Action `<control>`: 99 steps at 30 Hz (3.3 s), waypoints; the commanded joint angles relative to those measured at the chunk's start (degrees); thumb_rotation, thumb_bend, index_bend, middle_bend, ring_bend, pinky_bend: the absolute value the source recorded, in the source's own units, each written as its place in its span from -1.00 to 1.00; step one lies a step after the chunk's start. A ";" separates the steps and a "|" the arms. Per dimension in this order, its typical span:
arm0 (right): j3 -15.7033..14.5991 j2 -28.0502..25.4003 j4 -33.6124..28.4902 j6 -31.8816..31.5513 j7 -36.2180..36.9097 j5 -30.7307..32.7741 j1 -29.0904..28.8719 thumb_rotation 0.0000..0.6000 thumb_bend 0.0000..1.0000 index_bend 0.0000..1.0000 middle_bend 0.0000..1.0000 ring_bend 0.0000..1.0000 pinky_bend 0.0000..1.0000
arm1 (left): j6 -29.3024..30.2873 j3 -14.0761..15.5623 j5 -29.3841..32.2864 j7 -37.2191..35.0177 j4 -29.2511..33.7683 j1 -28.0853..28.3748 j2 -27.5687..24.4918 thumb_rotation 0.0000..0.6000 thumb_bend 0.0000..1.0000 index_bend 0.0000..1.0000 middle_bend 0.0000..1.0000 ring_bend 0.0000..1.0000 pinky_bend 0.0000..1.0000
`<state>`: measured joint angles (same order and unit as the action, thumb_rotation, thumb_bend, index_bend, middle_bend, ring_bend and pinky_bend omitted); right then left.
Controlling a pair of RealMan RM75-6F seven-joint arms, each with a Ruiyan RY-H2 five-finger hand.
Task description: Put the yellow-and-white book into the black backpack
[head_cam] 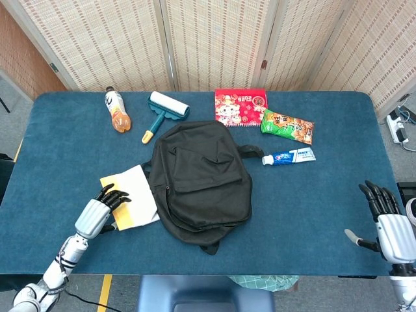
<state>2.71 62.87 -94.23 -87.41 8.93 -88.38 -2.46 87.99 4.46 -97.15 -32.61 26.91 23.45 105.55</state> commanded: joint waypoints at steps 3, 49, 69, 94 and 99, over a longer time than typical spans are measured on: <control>0.02 0.04 0.11 0.12 0.11 0.10 0.00 1.00 -0.77 -1.00 -0.86 -0.95 -1.00 | 1.58 -0.51 0.59 -1.65 -0.19 -0.72 0.79 1.00 -0.09 -0.16 -0.35 -0.42 -0.65; 2.74 2.93 -9.23 21.44 -9.73 -0.45 -16.08 1.00 -0.34 -0.82 -0.68 -0.75 -0.64 | 25.04 -3.44 0.90 0.03 -3.65 -3.72 -0.08 1.00 0.08 0.35 0.18 -0.02 -0.47; 8.17 19.74 -2.06 46.87 -17.44 15.61 -38.19 1.00 -0.27 -0.54 -0.54 -0.64 -0.56 | 31.74 -3.31 -3.86 5.79 7.30 -0.45 -3.60 1.00 0.07 0.36 0.20 0.00 -0.45; 3.79 21.72 -0.96 48.53 -24.88 24.88 -44.84 1.00 -0.28 -0.58 -0.53 -0.61 -0.55 | 31.00 -3.05 -5.80 7.96 12.22 -0.85 -4.86 1.00 0.06 0.36 0.20 0.00 -0.45; 4.32 25.40 3.15 47.65 -28.59 28.11 -47.49 1.00 -0.21 -0.47 -0.43 -0.51 -0.40 | 30.60 -3.28 -5.93 8.00 12.59 -0.65 -4.83 1.00 0.06 0.36 0.20 0.00 -0.45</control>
<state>6.71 86.79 -92.57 -38.95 -18.27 -61.44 -48.94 118.61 1.20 -103.07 -24.61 39.49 22.79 100.72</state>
